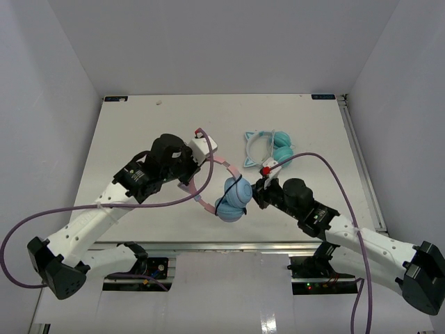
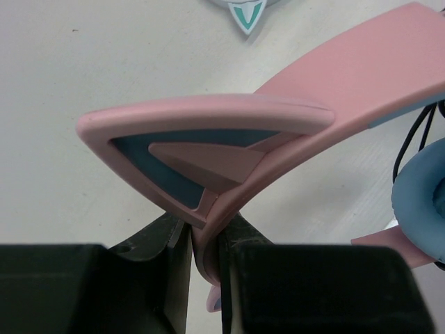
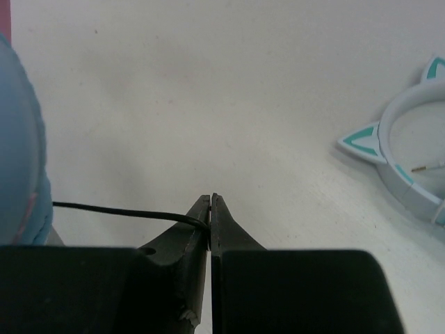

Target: Wrap the headphones

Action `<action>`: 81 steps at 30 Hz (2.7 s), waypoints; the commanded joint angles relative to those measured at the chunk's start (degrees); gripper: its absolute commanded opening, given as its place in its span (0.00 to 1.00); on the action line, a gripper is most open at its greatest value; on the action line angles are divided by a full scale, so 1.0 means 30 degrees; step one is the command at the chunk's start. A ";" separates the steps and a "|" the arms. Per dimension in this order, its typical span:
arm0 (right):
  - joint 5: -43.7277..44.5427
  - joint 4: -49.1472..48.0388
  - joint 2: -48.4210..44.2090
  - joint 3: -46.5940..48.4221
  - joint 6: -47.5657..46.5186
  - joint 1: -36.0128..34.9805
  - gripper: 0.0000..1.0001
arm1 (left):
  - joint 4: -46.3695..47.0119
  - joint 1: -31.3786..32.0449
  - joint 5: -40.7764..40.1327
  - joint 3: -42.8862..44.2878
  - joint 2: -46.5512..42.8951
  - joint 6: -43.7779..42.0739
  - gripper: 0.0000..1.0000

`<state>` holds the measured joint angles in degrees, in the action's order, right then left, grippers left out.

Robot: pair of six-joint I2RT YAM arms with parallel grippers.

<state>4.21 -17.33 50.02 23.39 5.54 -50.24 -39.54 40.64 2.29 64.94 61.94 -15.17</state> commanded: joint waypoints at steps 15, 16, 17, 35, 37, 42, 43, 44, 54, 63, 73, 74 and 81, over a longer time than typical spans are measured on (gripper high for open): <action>0.2018 0.8344 0.2256 0.6585 -0.1547 0.1296 0.08 | 0.2455 0.0075 -0.3091 -0.1943 0.3021 -0.6404 0.00; 0.1689 0.8331 0.2185 0.6544 -0.1576 0.1396 0.08 | 0.2479 0.0097 -0.3283 -0.2114 0.3002 -0.6646 0.00; 0.1450 0.8340 0.2056 0.6529 -0.1537 0.1479 0.08 | 0.2586 0.0150 -0.3502 -0.2295 0.2933 -0.6894 0.00; -0.7855 0.8898 0.3780 0.9116 0.0632 0.5630 0.08 | 0.8274 0.1643 -0.6555 -0.6407 0.0621 -1.2117 0.00; -0.9437 0.8848 0.4156 0.9427 0.1104 0.6159 0.08 | 0.8865 0.1640 -0.7017 -0.6746 0.0831 -1.2489 0.00; -1.3858 0.8852 0.4643 0.9909 0.1533 0.7300 0.08 | 1.0262 0.1657 -0.7924 -0.7213 0.1604 -1.2940 0.00; -1.4641 0.8855 0.4650 0.9962 0.1606 0.7503 0.08 | 1.0375 0.1657 -0.8005 -0.7208 0.1796 -1.2931 0.00; -1.5151 0.8871 0.4634 0.9995 0.1735 0.7731 0.08 | 1.0425 0.1657 -0.8039 -0.7224 0.1976 -1.2931 0.00; -1.8751 0.8589 0.4681 1.0151 0.2572 0.8354 0.08 | 1.1010 0.1628 -0.8381 -0.7454 0.2570 -1.2991 0.00; -1.8438 0.8239 0.4628 0.9697 0.3016 0.8342 0.08 | 1.1041 0.1628 -0.8564 -0.7351 0.2562 -1.2731 0.00; -1.4989 0.8796 0.4331 0.9049 0.2898 0.8369 0.08 | 0.9450 0.1628 -0.8759 -0.6091 0.3733 -1.1612 0.00; -1.4477 0.8902 0.4288 0.9005 0.2855 0.8369 0.08 | 0.9026 0.1628 -0.8632 -0.5983 0.3966 -1.1526 0.00; -1.1960 0.9310 0.4471 0.9006 0.2736 0.8340 0.10 | 0.5917 0.1628 -0.7065 -0.4844 0.5065 -1.0238 0.00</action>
<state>-34.96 14.78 66.08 48.86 13.29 -25.89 -3.72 46.99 -16.33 50.36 74.74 -43.48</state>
